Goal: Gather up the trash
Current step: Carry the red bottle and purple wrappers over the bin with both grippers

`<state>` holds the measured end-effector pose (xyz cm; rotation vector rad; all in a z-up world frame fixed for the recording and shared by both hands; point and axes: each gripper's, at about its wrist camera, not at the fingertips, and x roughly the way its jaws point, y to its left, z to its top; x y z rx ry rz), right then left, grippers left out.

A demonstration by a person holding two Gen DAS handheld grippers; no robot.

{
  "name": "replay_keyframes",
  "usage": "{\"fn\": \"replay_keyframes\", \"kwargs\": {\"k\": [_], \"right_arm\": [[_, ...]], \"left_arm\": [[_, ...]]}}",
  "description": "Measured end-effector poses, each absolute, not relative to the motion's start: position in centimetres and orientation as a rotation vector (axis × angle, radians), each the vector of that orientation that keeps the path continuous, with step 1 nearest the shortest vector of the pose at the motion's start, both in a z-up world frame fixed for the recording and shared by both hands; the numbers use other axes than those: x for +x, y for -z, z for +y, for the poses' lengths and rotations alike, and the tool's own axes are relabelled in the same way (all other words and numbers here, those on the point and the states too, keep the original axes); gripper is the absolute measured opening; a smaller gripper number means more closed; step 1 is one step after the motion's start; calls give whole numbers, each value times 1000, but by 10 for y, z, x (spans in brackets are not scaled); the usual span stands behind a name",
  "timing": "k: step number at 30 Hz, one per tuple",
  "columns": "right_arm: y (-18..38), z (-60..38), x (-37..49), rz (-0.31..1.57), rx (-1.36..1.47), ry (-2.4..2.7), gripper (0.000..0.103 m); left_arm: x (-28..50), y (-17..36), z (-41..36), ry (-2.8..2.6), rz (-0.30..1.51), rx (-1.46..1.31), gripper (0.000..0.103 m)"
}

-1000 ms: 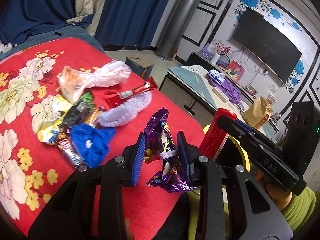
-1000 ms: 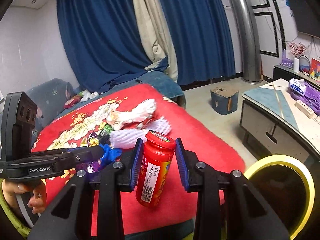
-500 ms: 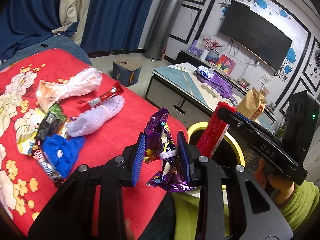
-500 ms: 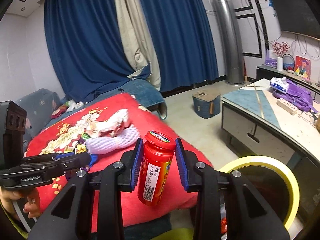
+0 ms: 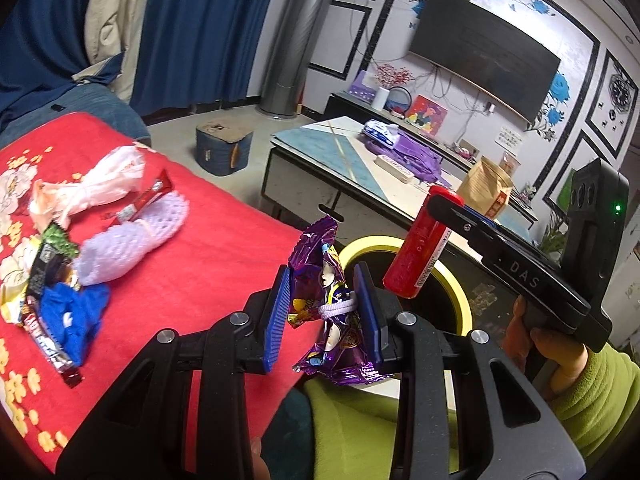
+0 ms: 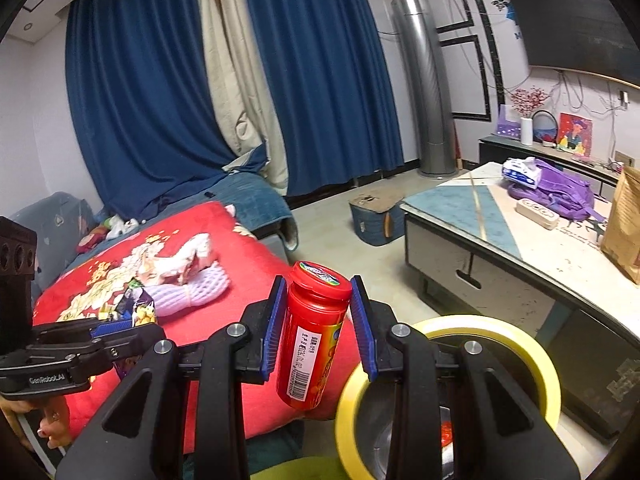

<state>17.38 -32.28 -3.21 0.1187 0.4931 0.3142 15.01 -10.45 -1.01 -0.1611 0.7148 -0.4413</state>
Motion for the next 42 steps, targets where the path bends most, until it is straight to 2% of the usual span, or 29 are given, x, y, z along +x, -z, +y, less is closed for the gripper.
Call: {"fn": "replay_keyframes", "kwargs": {"k": [28, 42], "right_arm": [[74, -434, 170, 602, 236, -51, 31], [97, -455, 169, 686, 279, 17, 31]], "left_arm": [[174, 51, -209, 662, 768, -62, 26], [187, 74, -250, 719, 809, -18, 26]]}}
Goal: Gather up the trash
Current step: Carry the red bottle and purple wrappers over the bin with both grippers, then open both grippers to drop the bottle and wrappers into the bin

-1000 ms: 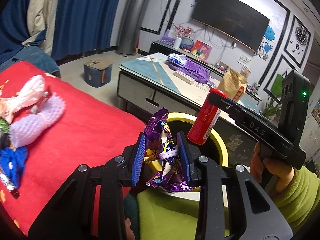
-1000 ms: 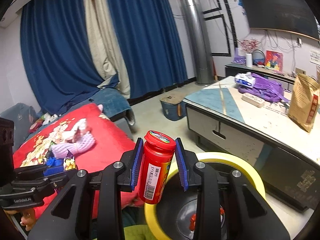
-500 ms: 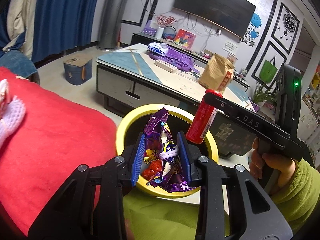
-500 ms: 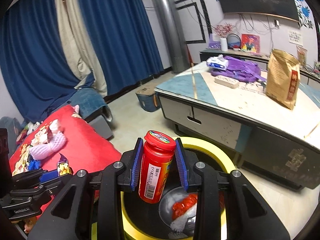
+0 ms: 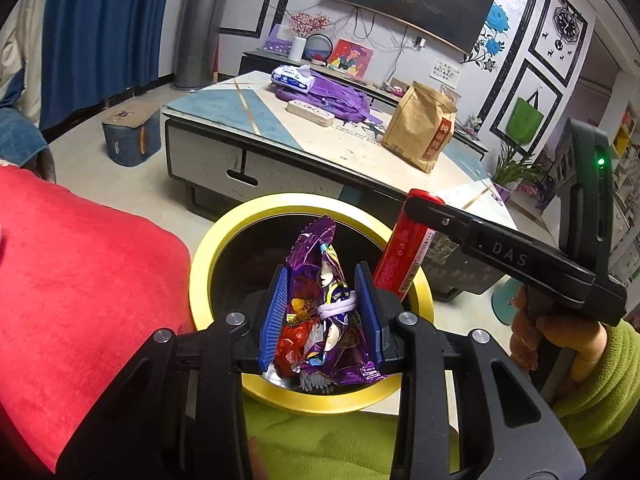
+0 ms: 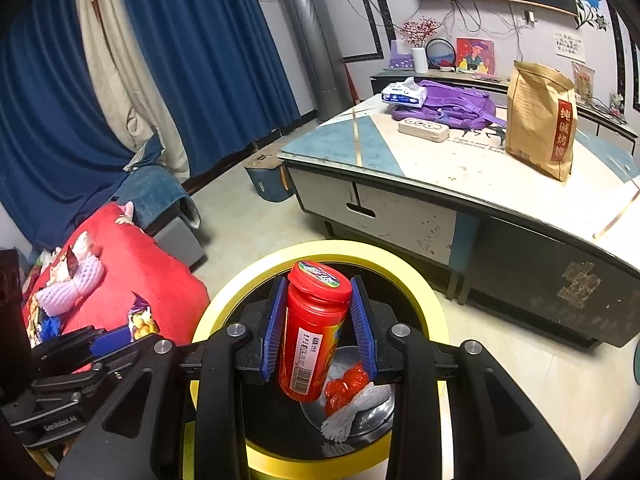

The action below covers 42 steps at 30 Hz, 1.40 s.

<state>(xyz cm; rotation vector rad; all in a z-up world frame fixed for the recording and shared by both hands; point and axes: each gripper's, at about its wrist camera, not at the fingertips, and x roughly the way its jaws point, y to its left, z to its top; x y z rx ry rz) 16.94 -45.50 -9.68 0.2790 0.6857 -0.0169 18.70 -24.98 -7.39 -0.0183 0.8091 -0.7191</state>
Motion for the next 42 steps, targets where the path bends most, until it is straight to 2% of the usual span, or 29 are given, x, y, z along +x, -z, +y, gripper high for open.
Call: {"fn": "replay_keyframes", "kwargs": {"k": [5, 9, 11, 14, 16, 19, 21, 32, 42], "right_arm": [[101, -456, 172, 705, 295, 20, 32], [104, -459, 172, 719, 324, 25, 32], [104, -461, 172, 720, 333, 33, 38], [103, -463, 172, 715, 342, 41, 43], [102, -461, 171, 711, 341, 39, 45], [100, -459, 171, 707, 337, 32, 51], [99, -457, 171, 705, 333, 30, 53], [85, -445, 166, 654, 297, 26, 63], [68, -412, 157, 612, 239, -41, 68]], "left_arm": [[190, 78, -253, 720, 820, -14, 29], [191, 79, -250, 701, 830, -24, 41], [191, 79, -246, 691, 825, -27, 46], [190, 78, -241, 678, 822, -34, 58], [189, 76, -237, 670, 816, -41, 74], [186, 72, -232, 653, 803, -43, 87], [184, 71, -228, 639, 795, -43, 92], [175, 50, -193, 525, 715, -57, 92], [171, 31, -160, 429, 653, -74, 92]]}}
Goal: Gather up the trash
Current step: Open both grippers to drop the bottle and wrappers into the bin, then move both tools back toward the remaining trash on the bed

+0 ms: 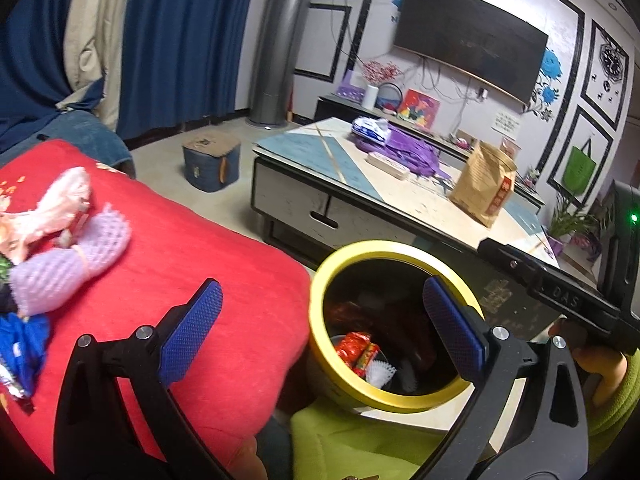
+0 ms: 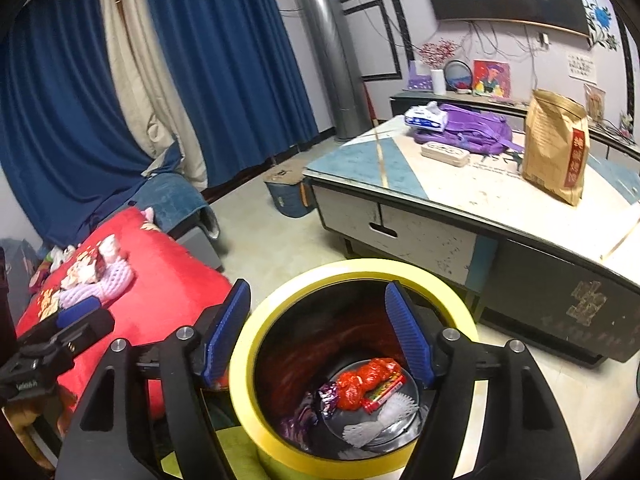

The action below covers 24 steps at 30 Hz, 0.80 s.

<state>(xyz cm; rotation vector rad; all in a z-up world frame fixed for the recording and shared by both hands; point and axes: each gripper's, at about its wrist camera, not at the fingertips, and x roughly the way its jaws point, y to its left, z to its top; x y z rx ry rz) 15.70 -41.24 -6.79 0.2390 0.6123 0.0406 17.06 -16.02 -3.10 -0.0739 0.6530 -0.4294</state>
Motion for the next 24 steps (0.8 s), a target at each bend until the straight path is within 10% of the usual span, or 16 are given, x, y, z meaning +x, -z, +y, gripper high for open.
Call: {"fn": "replay_keyframes", "kwargs": {"k": [24], "right_arm": [[38, -306, 144, 567, 101, -264, 78]], "left_arm": [[158, -1, -64, 163, 506, -112, 92]]}}
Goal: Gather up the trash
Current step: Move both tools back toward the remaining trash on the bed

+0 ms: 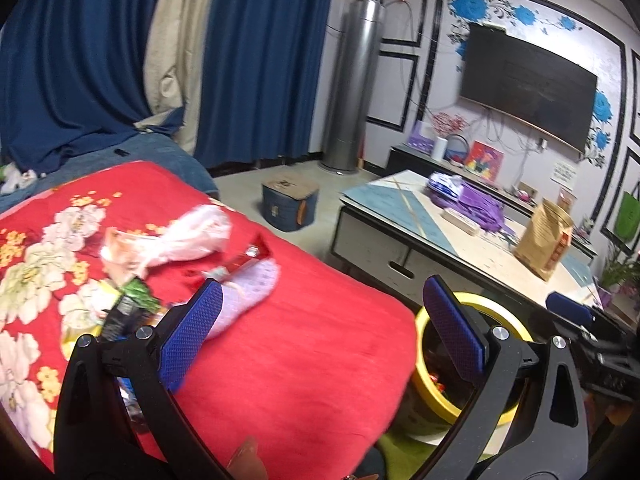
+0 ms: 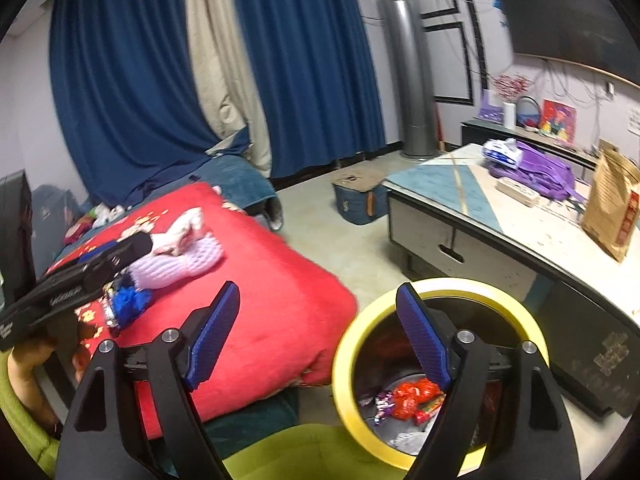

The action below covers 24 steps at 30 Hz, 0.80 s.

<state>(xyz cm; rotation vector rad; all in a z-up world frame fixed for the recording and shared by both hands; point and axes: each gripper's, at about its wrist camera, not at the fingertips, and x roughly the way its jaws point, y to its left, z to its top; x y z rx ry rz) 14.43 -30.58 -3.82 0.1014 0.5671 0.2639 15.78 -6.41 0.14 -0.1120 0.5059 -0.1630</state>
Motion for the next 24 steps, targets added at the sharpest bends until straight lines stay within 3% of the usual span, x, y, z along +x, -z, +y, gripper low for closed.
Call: {"fn": "replay_keyframes", "kwargs": {"k": [19, 24], "right_arm": [[47, -192, 149, 632, 12, -513, 79], [54, -158, 149, 645, -21, -596, 74]], "left_arm": [[156, -19, 56, -54, 481, -229, 92], [155, -19, 85, -99, 486, -267, 92]]}}
